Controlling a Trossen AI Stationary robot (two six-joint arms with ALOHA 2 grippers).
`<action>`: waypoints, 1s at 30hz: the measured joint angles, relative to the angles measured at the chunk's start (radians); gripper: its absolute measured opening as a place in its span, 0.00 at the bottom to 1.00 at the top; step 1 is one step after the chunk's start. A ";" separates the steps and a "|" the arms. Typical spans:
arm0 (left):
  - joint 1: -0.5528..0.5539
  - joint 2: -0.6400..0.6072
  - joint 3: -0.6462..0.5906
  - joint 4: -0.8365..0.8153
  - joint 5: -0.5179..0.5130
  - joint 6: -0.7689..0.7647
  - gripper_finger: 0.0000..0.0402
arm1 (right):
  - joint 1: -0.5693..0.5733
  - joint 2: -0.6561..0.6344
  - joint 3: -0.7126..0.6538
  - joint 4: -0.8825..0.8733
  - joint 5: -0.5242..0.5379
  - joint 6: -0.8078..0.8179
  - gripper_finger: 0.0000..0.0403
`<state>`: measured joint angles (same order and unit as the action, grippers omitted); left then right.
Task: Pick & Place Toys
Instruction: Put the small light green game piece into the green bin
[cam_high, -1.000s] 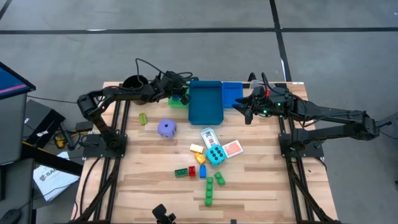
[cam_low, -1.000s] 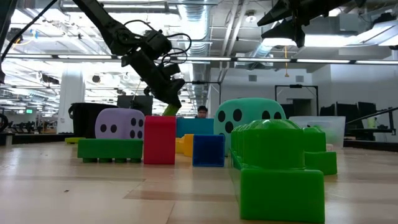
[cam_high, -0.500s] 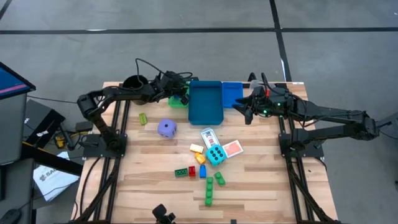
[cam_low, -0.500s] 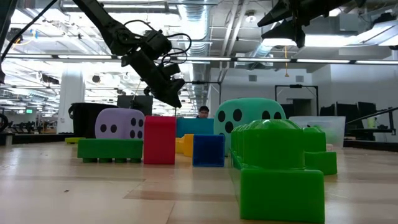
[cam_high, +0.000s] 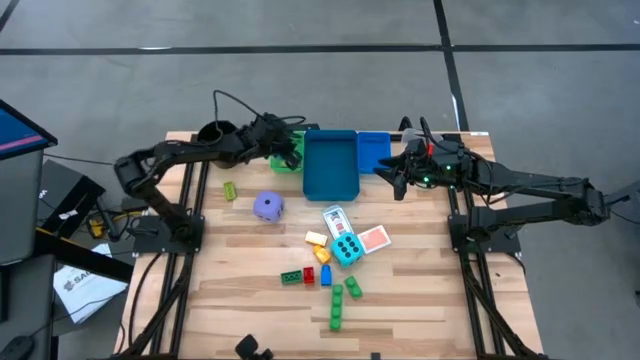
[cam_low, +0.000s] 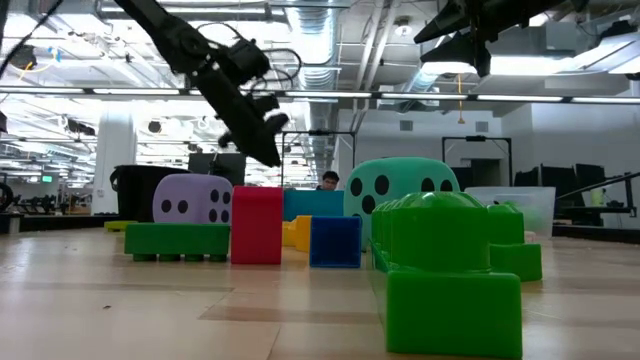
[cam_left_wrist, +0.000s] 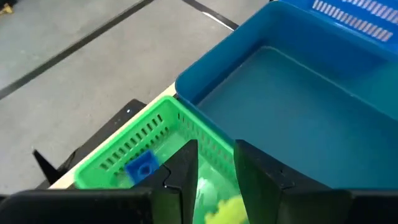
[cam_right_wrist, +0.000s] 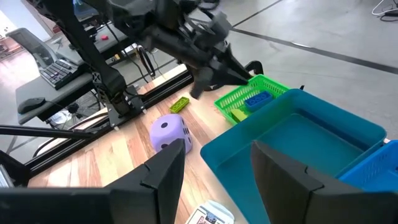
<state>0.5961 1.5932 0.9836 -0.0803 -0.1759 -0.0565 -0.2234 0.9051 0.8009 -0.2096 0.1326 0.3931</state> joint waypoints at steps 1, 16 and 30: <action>-0.001 -0.025 0.000 -0.028 0.009 0.002 0.24 | 0.000 0.000 0.000 0.000 0.000 -0.001 0.45; -0.072 -0.450 0.000 -0.408 0.110 -0.193 0.25 | 0.015 0.014 -0.043 0.012 -0.004 -0.006 0.45; -0.117 -0.540 0.000 -0.920 0.099 -0.632 0.68 | 0.020 0.108 -0.042 0.041 -0.020 -0.010 0.45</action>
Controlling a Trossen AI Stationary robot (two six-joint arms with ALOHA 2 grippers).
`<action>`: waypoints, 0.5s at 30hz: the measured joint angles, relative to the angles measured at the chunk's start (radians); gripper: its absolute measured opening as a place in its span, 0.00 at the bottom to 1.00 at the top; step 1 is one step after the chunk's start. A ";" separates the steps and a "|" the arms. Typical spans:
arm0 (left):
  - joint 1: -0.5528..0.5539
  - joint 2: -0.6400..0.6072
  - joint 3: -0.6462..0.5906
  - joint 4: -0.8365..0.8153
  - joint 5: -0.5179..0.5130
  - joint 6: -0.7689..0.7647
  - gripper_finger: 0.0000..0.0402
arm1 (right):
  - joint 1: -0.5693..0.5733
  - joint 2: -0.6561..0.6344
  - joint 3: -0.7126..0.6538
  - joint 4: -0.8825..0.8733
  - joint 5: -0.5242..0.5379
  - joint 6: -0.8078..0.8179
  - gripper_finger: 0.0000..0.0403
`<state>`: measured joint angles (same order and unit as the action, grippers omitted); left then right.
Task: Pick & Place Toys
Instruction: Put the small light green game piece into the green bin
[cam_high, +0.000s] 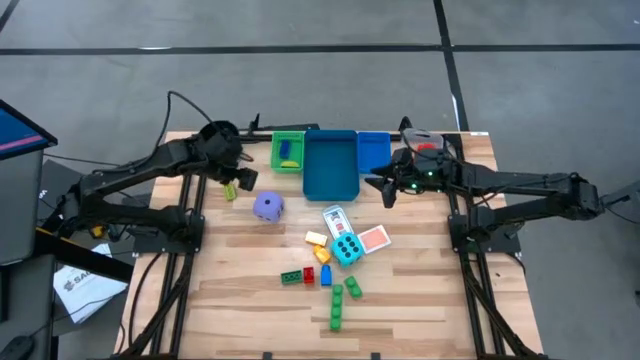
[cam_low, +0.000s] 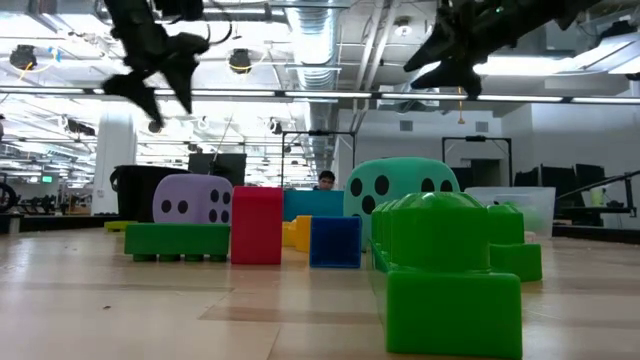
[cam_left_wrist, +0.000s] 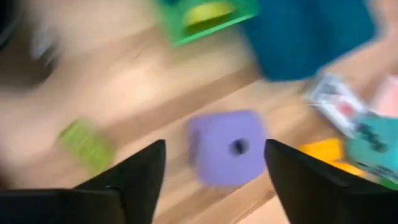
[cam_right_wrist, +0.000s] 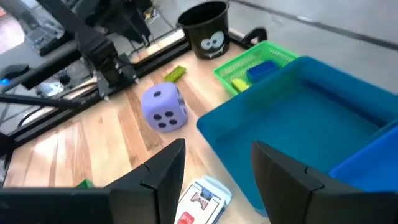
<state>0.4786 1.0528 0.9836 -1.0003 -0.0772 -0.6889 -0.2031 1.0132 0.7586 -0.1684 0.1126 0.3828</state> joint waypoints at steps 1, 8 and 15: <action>0.006 0.002 0.000 -0.034 -0.005 -0.036 0.71 | 0.000 0.011 0.000 0.003 -0.011 0.000 0.45; 0.038 0.011 -0.058 -0.062 -0.020 -0.150 0.79 | 0.007 0.080 0.000 0.054 -0.060 -0.035 0.45; 0.040 0.011 -0.238 -0.018 -0.021 -0.254 0.79 | 0.008 0.087 0.000 0.064 -0.064 -0.071 0.45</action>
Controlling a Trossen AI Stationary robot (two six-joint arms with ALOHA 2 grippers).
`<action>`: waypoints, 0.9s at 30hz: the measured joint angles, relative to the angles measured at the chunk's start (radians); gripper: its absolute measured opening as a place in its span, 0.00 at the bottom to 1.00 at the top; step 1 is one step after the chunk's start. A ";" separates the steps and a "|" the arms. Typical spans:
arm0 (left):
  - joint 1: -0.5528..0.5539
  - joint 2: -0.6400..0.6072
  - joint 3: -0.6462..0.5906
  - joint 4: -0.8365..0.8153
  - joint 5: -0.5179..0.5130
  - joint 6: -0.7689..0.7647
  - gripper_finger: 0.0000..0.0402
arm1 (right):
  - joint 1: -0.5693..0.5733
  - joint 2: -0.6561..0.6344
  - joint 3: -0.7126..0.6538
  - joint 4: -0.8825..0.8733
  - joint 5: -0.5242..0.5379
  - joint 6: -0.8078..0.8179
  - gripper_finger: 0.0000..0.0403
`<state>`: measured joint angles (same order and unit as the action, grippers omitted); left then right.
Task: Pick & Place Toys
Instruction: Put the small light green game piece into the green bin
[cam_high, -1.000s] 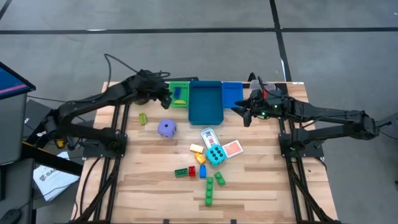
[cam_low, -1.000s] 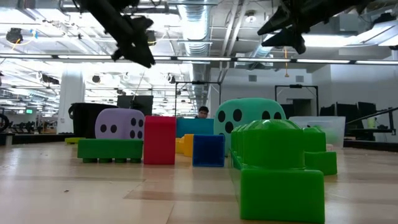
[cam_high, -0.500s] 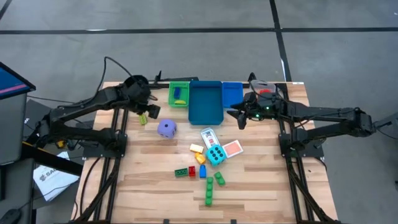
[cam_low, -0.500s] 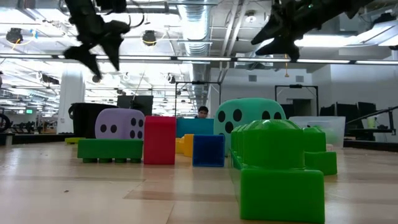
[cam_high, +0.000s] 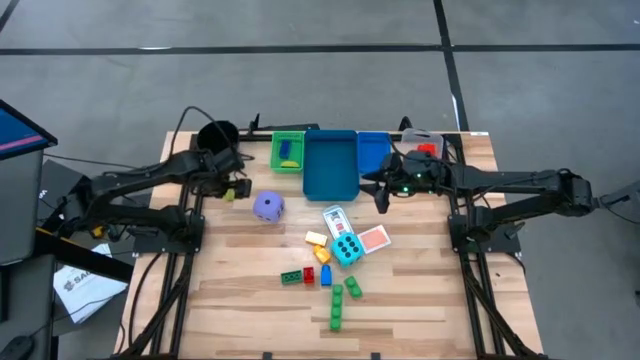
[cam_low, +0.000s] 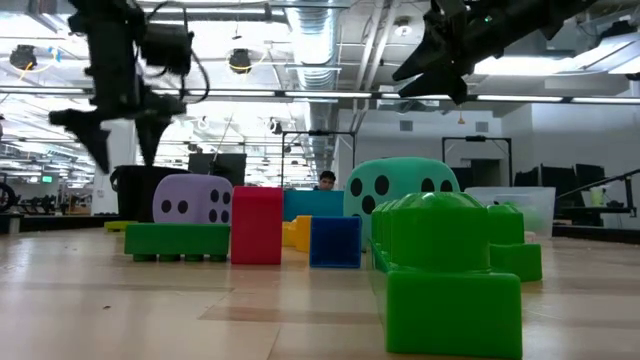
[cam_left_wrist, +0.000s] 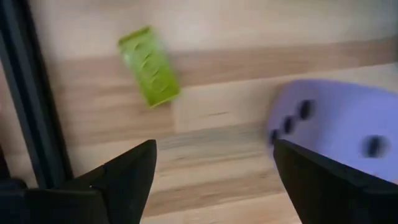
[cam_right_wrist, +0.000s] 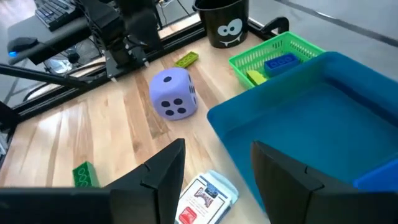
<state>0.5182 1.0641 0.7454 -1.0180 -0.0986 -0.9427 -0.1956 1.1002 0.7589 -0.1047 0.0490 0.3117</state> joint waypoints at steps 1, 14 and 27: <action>0.000 0.000 -0.023 0.007 0.000 -0.016 0.79 | 0.000 -0.001 0.000 0.001 0.000 -0.010 0.45; 0.017 0.000 -0.229 0.252 -0.007 -0.205 0.79 | -0.001 0.001 0.000 0.001 -0.050 -0.051 0.45; 0.107 0.000 -0.290 0.305 -0.048 -0.209 0.79 | -0.001 0.001 0.000 0.001 -0.053 -0.051 0.45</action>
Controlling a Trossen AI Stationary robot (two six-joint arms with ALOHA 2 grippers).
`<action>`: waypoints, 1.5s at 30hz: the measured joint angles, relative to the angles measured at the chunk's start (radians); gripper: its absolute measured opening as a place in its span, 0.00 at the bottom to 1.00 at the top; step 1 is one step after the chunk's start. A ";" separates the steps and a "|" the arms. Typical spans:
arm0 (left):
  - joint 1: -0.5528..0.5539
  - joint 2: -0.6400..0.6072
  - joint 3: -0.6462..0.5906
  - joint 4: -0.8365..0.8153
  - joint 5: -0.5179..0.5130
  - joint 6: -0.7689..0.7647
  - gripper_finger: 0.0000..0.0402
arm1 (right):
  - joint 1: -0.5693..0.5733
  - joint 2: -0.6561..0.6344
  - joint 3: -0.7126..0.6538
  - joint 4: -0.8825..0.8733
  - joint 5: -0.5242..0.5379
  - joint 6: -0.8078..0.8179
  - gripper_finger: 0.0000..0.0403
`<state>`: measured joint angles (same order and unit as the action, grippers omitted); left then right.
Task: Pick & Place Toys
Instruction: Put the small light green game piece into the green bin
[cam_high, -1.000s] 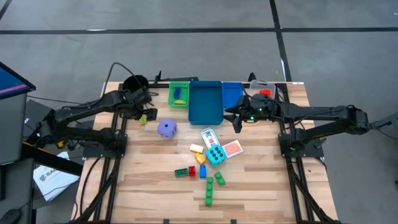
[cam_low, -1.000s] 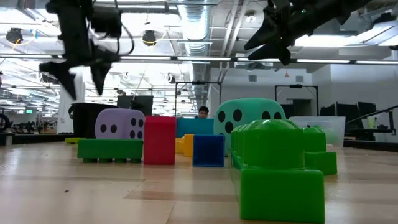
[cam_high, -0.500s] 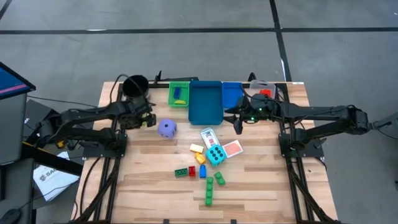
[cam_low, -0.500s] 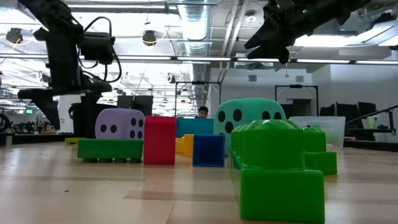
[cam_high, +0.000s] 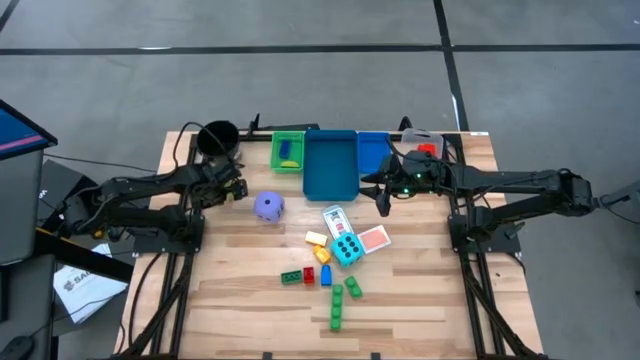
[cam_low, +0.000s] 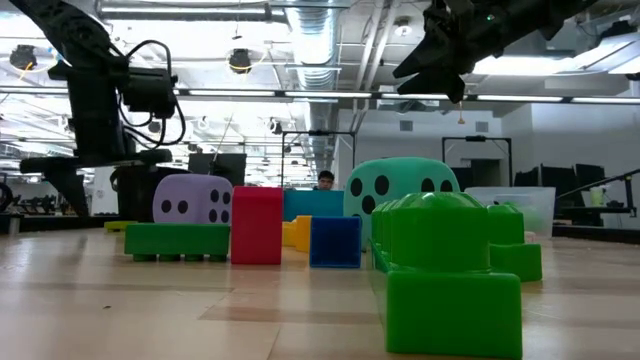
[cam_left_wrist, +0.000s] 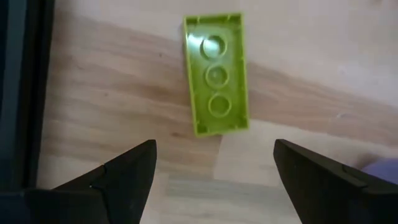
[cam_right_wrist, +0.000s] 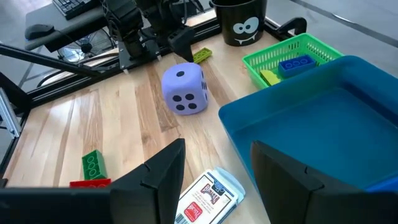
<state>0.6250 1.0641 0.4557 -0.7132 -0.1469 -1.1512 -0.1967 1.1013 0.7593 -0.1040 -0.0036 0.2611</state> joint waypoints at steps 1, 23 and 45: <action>0.004 0.000 0.000 0.009 -0.009 0.000 0.79 | 0.000 0.000 0.000 0.000 0.000 0.000 0.45; 0.019 0.135 0.000 0.121 -0.095 0.028 0.79 | 0.000 0.000 0.000 0.000 0.000 0.000 0.45; 0.019 0.157 0.000 0.136 -0.107 0.073 0.41 | 0.000 0.000 0.000 0.000 0.003 0.001 0.45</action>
<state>0.6441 1.2209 0.4561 -0.5771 -0.2540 -1.0782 -0.1967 1.1011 0.7593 -0.1038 -0.0002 0.2619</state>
